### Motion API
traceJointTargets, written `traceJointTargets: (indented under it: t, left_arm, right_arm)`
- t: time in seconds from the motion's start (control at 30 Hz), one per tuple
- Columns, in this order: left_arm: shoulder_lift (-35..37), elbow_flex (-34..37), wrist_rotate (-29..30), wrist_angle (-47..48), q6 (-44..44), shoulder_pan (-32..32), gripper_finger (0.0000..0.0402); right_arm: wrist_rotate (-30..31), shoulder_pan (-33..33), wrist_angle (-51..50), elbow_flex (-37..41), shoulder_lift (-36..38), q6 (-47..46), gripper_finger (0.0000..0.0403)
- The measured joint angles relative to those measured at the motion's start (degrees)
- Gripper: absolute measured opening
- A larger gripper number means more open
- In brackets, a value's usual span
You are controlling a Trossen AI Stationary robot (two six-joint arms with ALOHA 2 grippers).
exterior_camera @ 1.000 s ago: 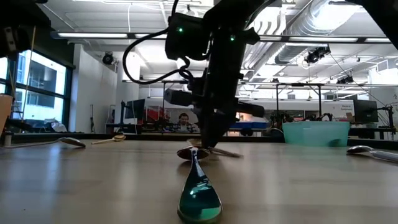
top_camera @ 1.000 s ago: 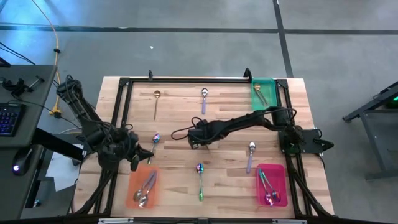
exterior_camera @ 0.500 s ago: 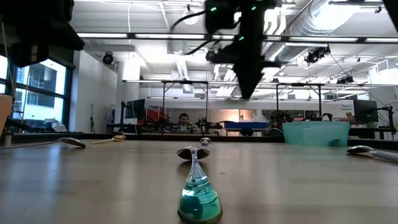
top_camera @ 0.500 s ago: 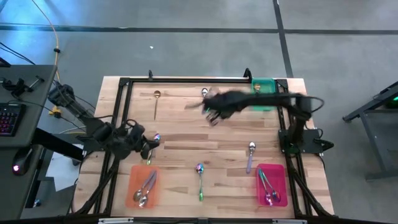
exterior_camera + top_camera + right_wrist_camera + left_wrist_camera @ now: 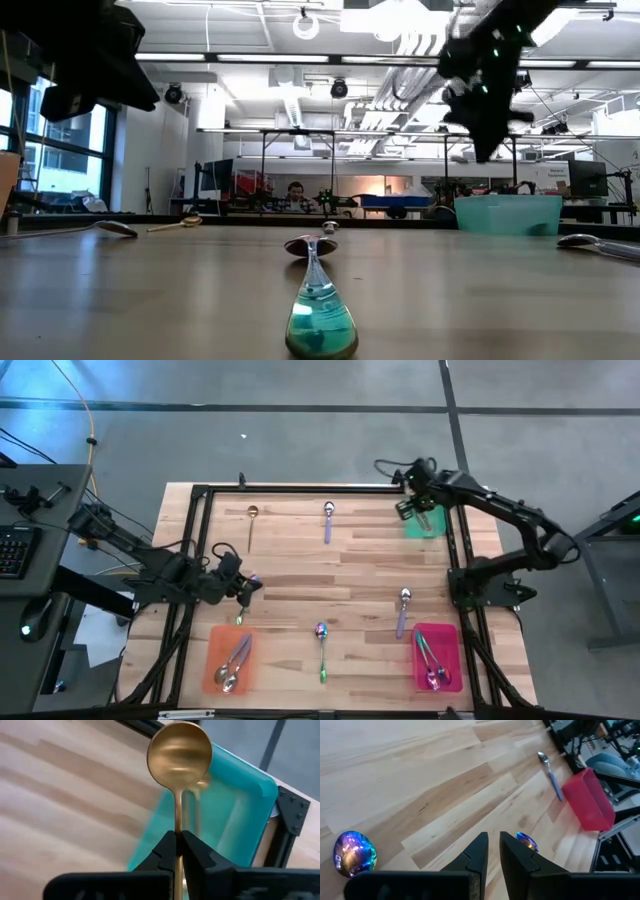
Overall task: Sort silverware by color (type)
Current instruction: Put the golden spoon into the green bin, then put the blue spoon into the red bin
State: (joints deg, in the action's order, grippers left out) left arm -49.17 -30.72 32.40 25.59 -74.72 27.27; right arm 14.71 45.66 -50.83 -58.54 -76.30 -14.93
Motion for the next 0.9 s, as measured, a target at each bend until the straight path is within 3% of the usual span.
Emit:
traceJointTargets:
  t: [0.27,0.47,0.63,0.73,0.9]
  left_arm:
    - [-1.21,-0.07,-3.41,-0.03,-0.02,-3.40,0.0039]
    - [-2.26,-0.07,-4.14,0.77,-0.04,-5.39,0.0039]
    - [-3.84,-0.07,-8.64,5.07,-0.80,-7.13,0.0043]
    - [-5.50,-0.07,-11.25,9.17,-4.12,-7.45,0.0052]
    - [-9.22,-0.07,-15.02,14.15,-10.38,-6.92,0.0078]
  right_arm:
    - [-2.70,10.37,13.42,8.05,-2.36,10.73,0.0000]
    - [-4.10,11.92,17.21,8.17,-6.99,12.84,0.0000]
    - [-4.41,12.12,17.51,8.17,-9.59,12.64,0.0002]
    - [-4.95,12.12,13.96,7.92,-9.60,13.45,0.0026]
    - [-3.23,12.12,6.42,4.12,-9.60,12.46,0.0107]
